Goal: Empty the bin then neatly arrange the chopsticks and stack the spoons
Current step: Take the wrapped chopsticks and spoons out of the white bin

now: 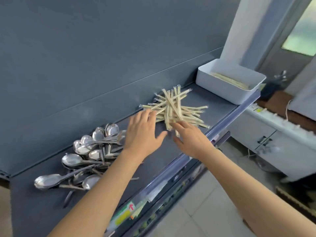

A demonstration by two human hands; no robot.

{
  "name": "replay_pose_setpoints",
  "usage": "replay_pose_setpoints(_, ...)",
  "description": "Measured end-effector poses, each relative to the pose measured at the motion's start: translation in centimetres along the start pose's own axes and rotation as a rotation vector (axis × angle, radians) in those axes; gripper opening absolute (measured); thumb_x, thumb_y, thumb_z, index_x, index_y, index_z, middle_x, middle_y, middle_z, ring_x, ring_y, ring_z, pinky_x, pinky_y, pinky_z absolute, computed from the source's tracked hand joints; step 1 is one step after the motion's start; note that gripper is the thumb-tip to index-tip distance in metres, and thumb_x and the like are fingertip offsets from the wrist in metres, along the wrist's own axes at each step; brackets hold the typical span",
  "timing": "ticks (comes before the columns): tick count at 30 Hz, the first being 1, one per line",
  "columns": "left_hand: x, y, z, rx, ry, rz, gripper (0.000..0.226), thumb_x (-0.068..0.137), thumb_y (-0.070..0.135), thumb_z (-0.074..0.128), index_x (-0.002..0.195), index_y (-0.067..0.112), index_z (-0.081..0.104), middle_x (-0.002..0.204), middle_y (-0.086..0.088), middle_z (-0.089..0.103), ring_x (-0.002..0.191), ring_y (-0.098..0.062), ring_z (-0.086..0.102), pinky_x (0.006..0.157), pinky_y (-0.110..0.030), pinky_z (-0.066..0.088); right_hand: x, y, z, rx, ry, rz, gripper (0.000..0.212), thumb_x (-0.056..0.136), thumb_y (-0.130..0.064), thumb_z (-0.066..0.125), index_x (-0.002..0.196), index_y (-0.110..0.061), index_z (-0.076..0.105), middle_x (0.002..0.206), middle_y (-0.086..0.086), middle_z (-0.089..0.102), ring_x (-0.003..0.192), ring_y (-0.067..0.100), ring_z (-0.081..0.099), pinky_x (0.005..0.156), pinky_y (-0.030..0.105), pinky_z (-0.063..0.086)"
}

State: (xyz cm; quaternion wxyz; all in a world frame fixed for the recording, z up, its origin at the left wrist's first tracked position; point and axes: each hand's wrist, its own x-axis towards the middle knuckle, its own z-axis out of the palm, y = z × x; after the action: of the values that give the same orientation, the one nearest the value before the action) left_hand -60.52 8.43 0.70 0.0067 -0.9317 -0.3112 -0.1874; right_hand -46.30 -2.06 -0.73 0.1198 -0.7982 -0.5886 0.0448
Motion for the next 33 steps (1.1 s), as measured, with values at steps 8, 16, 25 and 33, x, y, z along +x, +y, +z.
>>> replay_pose_setpoints(8,8.8,19.3,3.8,0.006,0.0,0.074,0.087,0.08,0.068,0.049,0.147,0.016,0.029,0.137,-0.003,0.048,0.125,-0.025,0.044,0.102,-0.04,0.033,-5.9,17.8,-7.9,-0.025,0.142,0.149,0.055,0.094,-0.023,0.052,0.145,-0.02,0.034,0.142,0.003,0.043,0.121,0.03,0.049,0.094,0.041,0.045)
replay_pose_setpoints(16,17.2,29.3,7.5,0.045,-0.071,0.064,0.084,0.085,0.068,0.043,0.147,0.015,0.024,0.143,-0.005,0.041,0.128,-0.025,0.04,0.102,-0.039,0.032,-5.4,29.5,-13.2,0.006,0.172,0.192,0.054,0.096,-0.027,0.051,0.146,-0.023,0.031,0.144,0.001,0.043,0.126,0.023,0.045,0.097,0.033,0.042)
replay_pose_setpoints(25,32.9,31.2,16.4,-0.055,-0.111,-0.023,0.051,0.096,0.04,0.044,0.139,0.012,0.038,0.139,-0.009,0.045,0.126,-0.028,0.041,0.1,-0.039,0.034,5.5,40.7,-12.6,0.15,0.216,0.132,0.039,0.097,-0.017,0.048,0.136,-0.021,0.048,0.134,0.0,0.051,0.115,0.021,0.052,0.089,0.026,0.039)
replay_pose_setpoints(33,46.8,27.8,23.4,-0.203,-0.381,-0.273,0.042,0.093,0.017,0.051,0.131,0.006,0.037,0.132,-0.017,0.045,0.121,-0.036,0.044,0.092,-0.044,0.041,18.5,49.5,-13.3,0.049,-0.008,0.184,0.039,0.094,-0.022,0.048,0.133,-0.019,0.05,0.128,0.004,0.056,0.117,0.028,0.052,0.089,0.039,0.048)
